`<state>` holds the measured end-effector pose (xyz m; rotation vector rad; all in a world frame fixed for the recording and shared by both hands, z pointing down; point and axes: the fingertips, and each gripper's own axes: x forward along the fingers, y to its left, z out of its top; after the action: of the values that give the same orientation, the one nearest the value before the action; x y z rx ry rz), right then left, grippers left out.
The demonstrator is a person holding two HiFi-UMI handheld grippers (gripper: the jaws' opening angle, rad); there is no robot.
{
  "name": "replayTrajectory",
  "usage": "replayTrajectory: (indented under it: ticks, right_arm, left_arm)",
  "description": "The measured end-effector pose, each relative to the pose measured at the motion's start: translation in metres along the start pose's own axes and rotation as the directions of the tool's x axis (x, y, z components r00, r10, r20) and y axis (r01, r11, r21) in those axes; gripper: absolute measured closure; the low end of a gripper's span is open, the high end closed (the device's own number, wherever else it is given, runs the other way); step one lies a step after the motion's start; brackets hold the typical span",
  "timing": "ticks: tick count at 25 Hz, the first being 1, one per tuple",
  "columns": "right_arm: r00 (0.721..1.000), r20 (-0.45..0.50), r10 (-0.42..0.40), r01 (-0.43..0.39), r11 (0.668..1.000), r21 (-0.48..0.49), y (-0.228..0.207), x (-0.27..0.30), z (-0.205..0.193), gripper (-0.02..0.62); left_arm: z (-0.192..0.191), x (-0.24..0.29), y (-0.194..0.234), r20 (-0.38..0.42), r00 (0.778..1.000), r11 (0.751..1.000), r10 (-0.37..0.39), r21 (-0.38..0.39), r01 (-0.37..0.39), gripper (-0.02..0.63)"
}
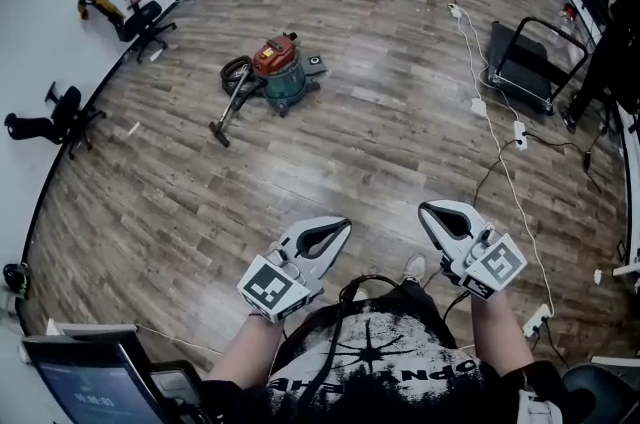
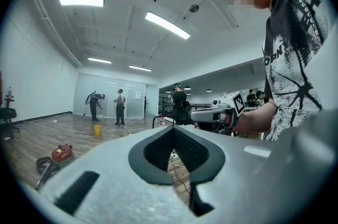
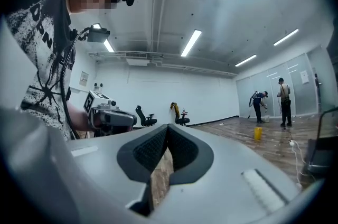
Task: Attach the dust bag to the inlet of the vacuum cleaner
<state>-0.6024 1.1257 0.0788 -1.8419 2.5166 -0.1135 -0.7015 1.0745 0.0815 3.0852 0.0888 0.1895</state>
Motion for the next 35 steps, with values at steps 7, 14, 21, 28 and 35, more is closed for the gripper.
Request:
replayTrajectory:
  ticks: [7,14,21,28,35]
  right_arm:
    - [1.000,-0.022,-0.012,0.012,1.000,-0.012,-0.002,-0.005,-0.011,0.588]
    - [0.999,-0.024,-0.022,0.022,1.000,-0.023,-0.027,-0.007,-0.007,0.588]
    - [0.999,-0.030,-0.040,0.040,0.999,-0.013,-0.069,-0.013,-0.013,0.588]
    - [0.998,0.000,-0.060,0.060,0.998,0.000,-0.138,-0.026,-0.014,0.588]
    - [0.999,0.033,-0.004,0.006,0.999,-0.035,-0.208,-0.045,0.011,0.588]
  left_arm:
    - [0.000,0.013,-0.005,0.050,0.998,0.999,-0.042,0.011,0.042,0.607]
    - [0.003,0.042,0.000,0.050,0.996,0.997,-0.073,0.019,0.072,0.607]
    - [0.003,0.092,0.003,0.080,0.990,0.993,-0.115,0.037,0.112,0.607]
    - [0.008,0.167,0.019,0.060,0.989,0.991,-0.134,0.017,0.133,0.607]
    - [0.035,0.258,0.027,0.066,0.985,0.987,-0.162,-0.002,0.163,0.606]
